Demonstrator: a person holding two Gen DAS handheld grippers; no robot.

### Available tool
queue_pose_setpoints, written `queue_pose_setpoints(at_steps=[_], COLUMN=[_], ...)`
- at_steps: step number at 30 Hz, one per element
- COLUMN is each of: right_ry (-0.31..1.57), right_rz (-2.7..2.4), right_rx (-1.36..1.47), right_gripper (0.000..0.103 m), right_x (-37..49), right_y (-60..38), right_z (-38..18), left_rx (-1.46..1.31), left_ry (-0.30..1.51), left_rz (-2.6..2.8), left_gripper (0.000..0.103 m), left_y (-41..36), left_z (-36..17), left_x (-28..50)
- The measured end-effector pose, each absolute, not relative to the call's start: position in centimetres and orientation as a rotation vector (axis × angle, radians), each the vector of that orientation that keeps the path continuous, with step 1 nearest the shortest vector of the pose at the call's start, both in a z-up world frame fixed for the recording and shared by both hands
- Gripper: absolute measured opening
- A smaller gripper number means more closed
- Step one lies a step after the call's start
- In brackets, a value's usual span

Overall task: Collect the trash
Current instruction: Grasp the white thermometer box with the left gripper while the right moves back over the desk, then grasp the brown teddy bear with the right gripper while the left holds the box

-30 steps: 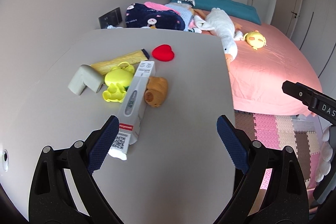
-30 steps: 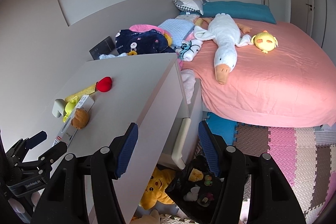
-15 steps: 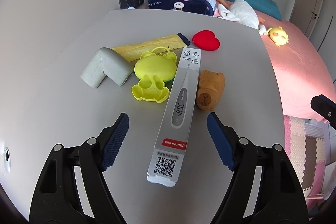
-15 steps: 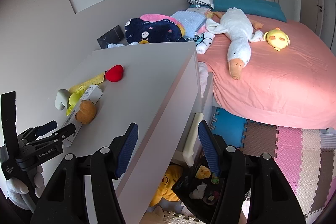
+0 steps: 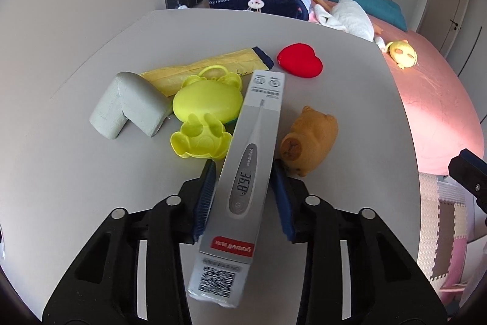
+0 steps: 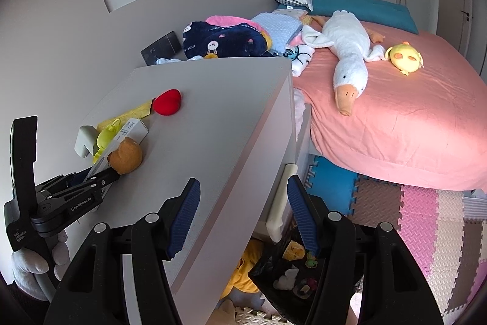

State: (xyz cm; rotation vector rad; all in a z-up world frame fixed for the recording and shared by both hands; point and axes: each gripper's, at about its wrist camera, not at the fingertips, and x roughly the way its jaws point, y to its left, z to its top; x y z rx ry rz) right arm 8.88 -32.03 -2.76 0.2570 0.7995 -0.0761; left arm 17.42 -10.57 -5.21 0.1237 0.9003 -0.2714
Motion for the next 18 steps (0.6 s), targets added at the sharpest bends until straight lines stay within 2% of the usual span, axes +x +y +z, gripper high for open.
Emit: queue_pose_setpoints(at_steps=[18], right_ry=[0.811], right_rz=[0.023], right_rx=[0.204], right_gripper=[0.061], right_x=[12.0], right_y=[-25.7], right_z=[-2.2], left_rx=[0.078], left_ry=[0.777], left_rz=[-0.259], left_gripper=[0.027], left_y=[-6.6], left_z=[-0.4], left_x=[16.3])
